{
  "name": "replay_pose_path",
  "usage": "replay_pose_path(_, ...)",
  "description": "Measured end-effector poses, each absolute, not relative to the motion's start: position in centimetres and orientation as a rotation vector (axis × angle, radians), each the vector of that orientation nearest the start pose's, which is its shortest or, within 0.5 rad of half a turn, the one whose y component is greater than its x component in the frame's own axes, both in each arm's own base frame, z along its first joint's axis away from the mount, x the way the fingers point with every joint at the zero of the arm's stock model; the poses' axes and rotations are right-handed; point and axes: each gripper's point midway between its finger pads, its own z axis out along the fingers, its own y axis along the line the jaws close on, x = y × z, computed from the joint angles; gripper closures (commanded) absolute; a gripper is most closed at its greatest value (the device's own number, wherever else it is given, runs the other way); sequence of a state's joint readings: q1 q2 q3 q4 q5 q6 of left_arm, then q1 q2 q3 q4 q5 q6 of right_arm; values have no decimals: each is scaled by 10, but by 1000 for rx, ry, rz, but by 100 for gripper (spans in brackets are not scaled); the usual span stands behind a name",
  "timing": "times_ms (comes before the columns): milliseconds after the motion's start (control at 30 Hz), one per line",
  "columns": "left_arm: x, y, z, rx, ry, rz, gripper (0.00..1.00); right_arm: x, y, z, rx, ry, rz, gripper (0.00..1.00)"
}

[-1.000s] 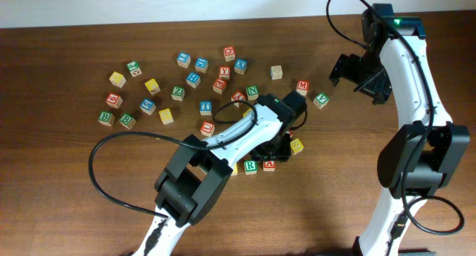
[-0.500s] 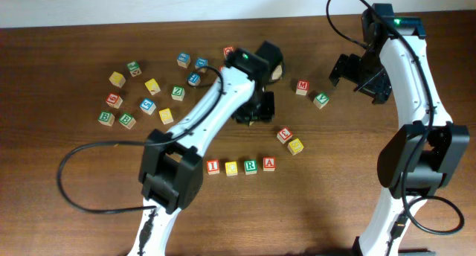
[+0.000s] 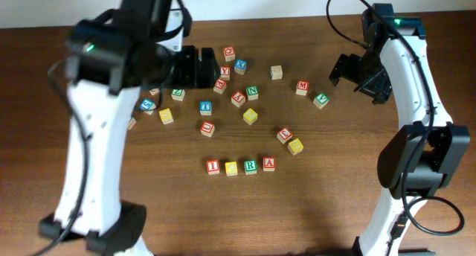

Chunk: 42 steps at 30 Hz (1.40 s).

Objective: Spell out ICRA
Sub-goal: 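Set the A block right of the green R block and release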

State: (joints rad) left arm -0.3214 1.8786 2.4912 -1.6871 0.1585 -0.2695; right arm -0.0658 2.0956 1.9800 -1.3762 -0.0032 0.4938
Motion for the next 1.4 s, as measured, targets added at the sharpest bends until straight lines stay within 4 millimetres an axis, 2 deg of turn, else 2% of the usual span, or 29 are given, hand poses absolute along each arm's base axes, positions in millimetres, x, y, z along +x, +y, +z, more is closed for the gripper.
replay_pose_path(67,342,-138,361,136,2618,-385,1,421,-27,128,846,2946,30,2)
replay_pose_path(133,329,-126,364,125,2614,-333,1,421,-27,128,847,2945,31,2)
replay_pose_path(167,324,-119,358,111,2632,-315,1,421,-27,128,847,2945,31,2)
replay_pose_path(300,299,-76,310,-32,2812,-206,1,421,-27,128,846,2946,30,2)
replay_pose_path(333,293,-61,286,-101,2893,-176,1,421,-27,128,846,2946,31,1)
replay_pose_path(433,299,-48,255,-182,2938,-174,1,421,-27,128,847,2946,30,2)
replay_pose_path(567,302,-52,222,-194,2978,-219,0,421,-27,128,846,2946,30,2)
replay_pose_path(767,284,-60,157,-210,3095,-286,1,421,-27,128,846,2946,30,2)
replay_pose_path(867,279,-67,139,-214,3118,-353,6,421,-27,128,846,2946,30,2)
replay_pose_path(967,261,-73,118,-218,3187,-396,16,421,-27,128,846,2945,31,2)
replay_pose_path(1067,244,-84,101,-167,3240,-415,17,421,-27,128,847,2945,31,2)
replay_pose_path(1133,240,-95,89,-100,3243,-424,31,421,-27,128,846,2945,31,2)
replay_pose_path(1267,255,-107,72,-26,3154,-442,49,421,-27,128,846,2946,31,2)
replay_pose_path(1333,263,-105,69,-53,3121,-415,54,421,-27,128,846,2946,30,2)
replay_pose_path(1400,269,-90,63,-151,3106,-281,64,421,-27,128,846,2946,31,2)
